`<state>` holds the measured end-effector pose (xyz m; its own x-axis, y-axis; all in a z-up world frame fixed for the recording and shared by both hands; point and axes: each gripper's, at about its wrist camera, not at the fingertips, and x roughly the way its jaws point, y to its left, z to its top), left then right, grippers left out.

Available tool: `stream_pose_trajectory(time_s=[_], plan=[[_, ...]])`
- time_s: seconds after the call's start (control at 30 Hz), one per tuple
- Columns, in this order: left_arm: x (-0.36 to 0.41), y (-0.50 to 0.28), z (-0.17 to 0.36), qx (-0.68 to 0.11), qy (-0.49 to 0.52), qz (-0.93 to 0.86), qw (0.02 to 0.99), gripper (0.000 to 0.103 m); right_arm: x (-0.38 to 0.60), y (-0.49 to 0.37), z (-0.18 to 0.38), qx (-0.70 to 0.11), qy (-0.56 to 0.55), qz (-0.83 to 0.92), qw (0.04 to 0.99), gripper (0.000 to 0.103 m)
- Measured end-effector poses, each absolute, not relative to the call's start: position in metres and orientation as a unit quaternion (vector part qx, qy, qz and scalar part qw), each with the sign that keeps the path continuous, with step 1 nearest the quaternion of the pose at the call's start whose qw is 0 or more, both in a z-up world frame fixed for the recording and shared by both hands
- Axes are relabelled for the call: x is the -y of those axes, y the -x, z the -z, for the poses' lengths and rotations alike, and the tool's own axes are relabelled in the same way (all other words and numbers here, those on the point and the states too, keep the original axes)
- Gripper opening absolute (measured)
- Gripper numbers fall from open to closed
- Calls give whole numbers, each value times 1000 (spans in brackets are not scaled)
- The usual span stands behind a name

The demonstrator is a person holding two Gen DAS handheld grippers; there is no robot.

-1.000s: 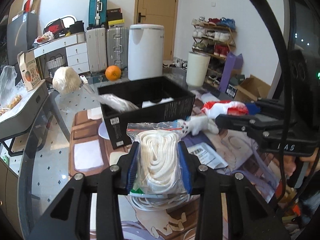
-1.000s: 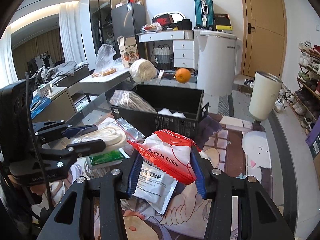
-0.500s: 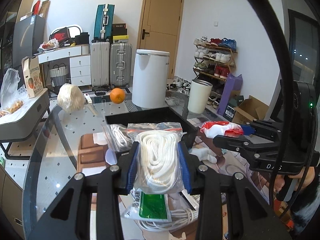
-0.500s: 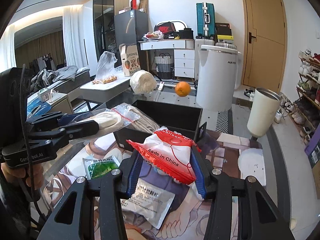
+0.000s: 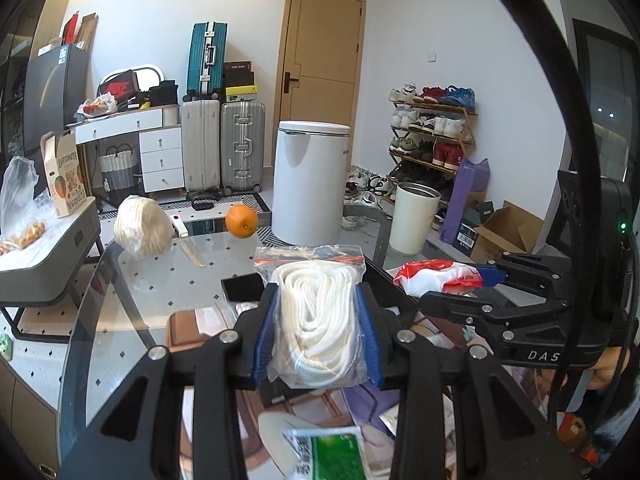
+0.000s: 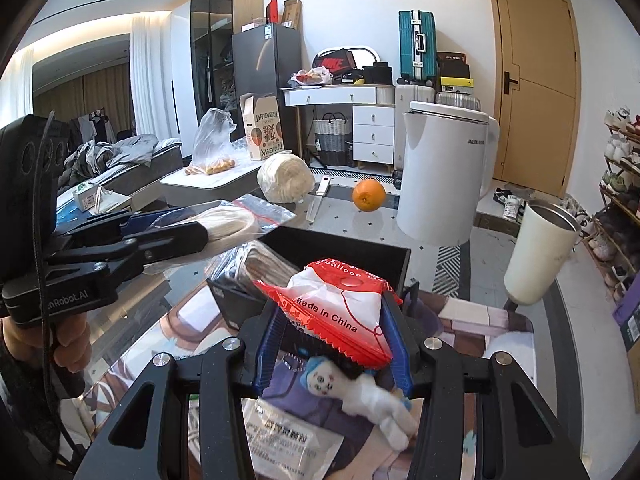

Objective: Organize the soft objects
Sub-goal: 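Carry the rope bag and red packet over the black box with both grippers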

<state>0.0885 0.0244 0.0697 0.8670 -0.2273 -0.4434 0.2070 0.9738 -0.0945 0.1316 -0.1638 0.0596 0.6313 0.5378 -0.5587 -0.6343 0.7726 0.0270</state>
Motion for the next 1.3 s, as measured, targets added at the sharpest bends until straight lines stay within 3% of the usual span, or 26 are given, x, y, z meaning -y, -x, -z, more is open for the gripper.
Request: stream_pose_trajectory(time_s=[1.3], plan=[[-13,-194,-23,-313,-27,119,942,35,100,-225,-13,-335,213,-331,856,49]])
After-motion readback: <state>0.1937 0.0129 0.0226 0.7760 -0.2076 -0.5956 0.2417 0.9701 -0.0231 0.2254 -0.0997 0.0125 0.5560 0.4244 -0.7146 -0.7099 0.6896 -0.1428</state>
